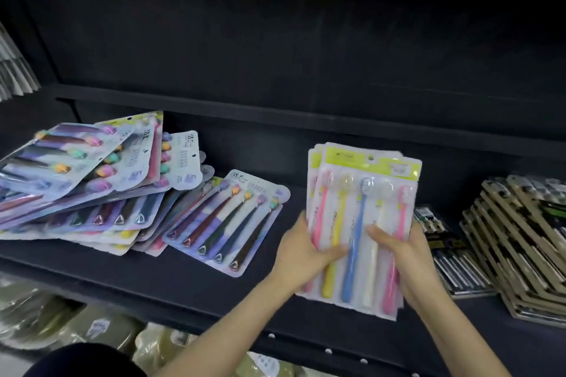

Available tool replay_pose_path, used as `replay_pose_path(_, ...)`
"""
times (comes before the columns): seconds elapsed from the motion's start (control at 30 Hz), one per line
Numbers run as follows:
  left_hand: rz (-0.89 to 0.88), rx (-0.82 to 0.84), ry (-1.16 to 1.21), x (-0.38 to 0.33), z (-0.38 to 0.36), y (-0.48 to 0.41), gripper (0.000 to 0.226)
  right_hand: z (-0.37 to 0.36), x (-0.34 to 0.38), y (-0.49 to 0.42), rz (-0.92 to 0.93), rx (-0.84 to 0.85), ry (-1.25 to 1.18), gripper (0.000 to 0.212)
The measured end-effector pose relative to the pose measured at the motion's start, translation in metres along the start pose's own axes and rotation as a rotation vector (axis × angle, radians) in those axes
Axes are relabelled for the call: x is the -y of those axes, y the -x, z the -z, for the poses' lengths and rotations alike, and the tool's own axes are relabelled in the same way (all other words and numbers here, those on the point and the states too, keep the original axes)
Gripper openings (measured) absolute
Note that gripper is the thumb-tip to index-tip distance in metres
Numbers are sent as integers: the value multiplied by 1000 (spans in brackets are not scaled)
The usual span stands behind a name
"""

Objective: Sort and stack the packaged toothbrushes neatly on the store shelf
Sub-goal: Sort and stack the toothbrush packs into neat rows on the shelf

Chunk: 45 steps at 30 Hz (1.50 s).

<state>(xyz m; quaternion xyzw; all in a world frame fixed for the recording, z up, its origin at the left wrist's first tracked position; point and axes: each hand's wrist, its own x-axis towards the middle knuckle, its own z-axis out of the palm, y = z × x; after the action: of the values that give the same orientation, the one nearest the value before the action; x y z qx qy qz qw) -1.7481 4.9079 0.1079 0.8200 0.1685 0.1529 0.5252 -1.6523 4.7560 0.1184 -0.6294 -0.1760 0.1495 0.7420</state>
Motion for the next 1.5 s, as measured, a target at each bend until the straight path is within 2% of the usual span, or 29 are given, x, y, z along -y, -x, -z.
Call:
replay_pose_path(0.07, 18, 58, -291, 5, 2, -2, 56, 6, -7, -4, -149, -131, 55, 30)
replay_pose_path(0.1, 20, 33, -418, 10, 6, -2, 59, 8, -11, -7, -229, -186, 72, 26)
replay_pose_path(0.23, -4, -267, -805, 40, 58, -3, 60, 5, -21, -24, -416, -216, 242, 21)
replay_pose_path(0.3, 111, -231, -1043, 61, 91, 1, 73, -3, -18, -33, -393, -216, 439, 20)
replay_pose_path(0.33, 182, -188, -1114, 69, 104, 5, 79, -7, -15, -37, -366, -213, 611, 26)
replay_pose_path(0.4, 288, -98, -1149, 82, 120, 14, 93, -19, -8, -39, -287, -249, 1118, 45)
replay_pose_path(0.43, 302, -58, -1143, 86, 122, 19, 102, -27, -4, -35, -202, -285, 1293, 51)
replay_pose_path(0.47, 287, -40, -1144, 87, 121, 24, 110, -37, -1, -29, -92, -297, 1353, 51)
replay_pose_path(0.53, 226, -36, -1186, 84, 113, 37, 109, -61, -1, -11, 115, -185, 1252, 42)
replay_pose_path(0.6, 108, -84, -1222, 82, 104, 54, 95, -88, -10, 9, 242, 72, 1108, 35)
replay_pose_path(0.7, 47, -145, -1106, 80, 111, 65, 66, -121, -30, 30, 263, 468, 1135, 42)
replay_pose_path(0.8, -116, -336, -996, 73, 139, 66, 48, -139, -54, 32, 218, 638, 1304, 45)
replay_pose_path(0.87, -212, -533, -1028, 68, 168, 62, 41, -147, -64, 26, 194, 667, 1362, 46)
replay_pose_path(0.97, -251, -762, -1052, 60, 221, 53, 40, -163, -66, 17, 146, 652, 1385, 45)
replay_pose_path(1.03, -199, -818, -1057, 57, 257, 47, 52, -177, -60, 13, 198, 505, 1365, 40)
replay_pose_path(1.13, 92, -749, -1070, 57, 302, 42, 81, -204, -38, 9, 326, 211, 1025, 30)
replay_pose_path(1.2, 310, -628, -958, 60, 324, 46, 99, -230, -19, 6, 324, 220, 776, 26)
replay_pose_path(1.23, 333, -580, -841, 62, 331, 50, 106, -246, -10, 5, 346, 246, 721, 27)
replay_pose_path(1.3, 288, -524, -746, 67, 334, 61, 109, -280, 3, 3, 404, 267, 747, 34)
replay_pose_path(1.4, 157, -484, -875, 71, 333, 74, 110, -323, 9, -7, 338, 289, 938, 46)
replay_pose_path(1.5, -36, -431, -1017, 75, 337, 82, 100, -346, 3, -16, 170, 338, 778, 46)
